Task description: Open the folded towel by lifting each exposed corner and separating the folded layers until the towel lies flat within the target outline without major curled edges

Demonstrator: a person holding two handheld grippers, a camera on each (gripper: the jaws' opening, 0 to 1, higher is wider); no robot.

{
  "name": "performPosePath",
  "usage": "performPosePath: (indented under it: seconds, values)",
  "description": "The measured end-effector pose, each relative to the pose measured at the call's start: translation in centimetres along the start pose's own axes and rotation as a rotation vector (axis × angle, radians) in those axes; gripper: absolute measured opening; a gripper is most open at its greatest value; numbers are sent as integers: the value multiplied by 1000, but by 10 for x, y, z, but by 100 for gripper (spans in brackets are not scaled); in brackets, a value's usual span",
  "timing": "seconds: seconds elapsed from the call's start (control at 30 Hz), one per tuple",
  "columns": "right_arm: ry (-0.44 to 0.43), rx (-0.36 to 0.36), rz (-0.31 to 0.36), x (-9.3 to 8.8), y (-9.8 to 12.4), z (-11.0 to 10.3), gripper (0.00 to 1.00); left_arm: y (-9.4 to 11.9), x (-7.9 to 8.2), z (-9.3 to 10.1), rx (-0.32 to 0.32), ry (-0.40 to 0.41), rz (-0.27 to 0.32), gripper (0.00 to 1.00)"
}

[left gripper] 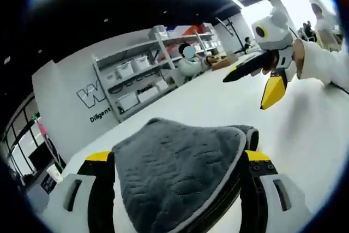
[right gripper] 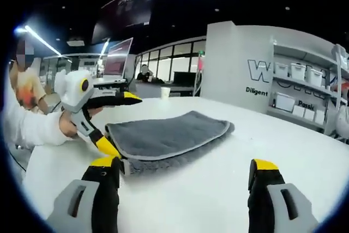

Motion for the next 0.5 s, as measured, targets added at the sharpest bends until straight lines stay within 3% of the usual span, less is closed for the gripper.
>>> performPosePath:
  seconds: [0.27,0.5]
  values:
    - [-5,0,-3,0,0,1,100,-4,5,12,8,-110,2,81]
    - [-10,1,-11,-2,-1,3,100,-11,9,31,-17,-280,-14,63]
Point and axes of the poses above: the point that each gripper's makers call its tool centre point, and the gripper's own axes: y roughly backward along the fingers, z roughly to its right, x roughly out of its top, the point moved 8 cm from there along y, roughly backward along the fingers, and after that the axes turned 14 degrees about y, right-handed, at the moved point
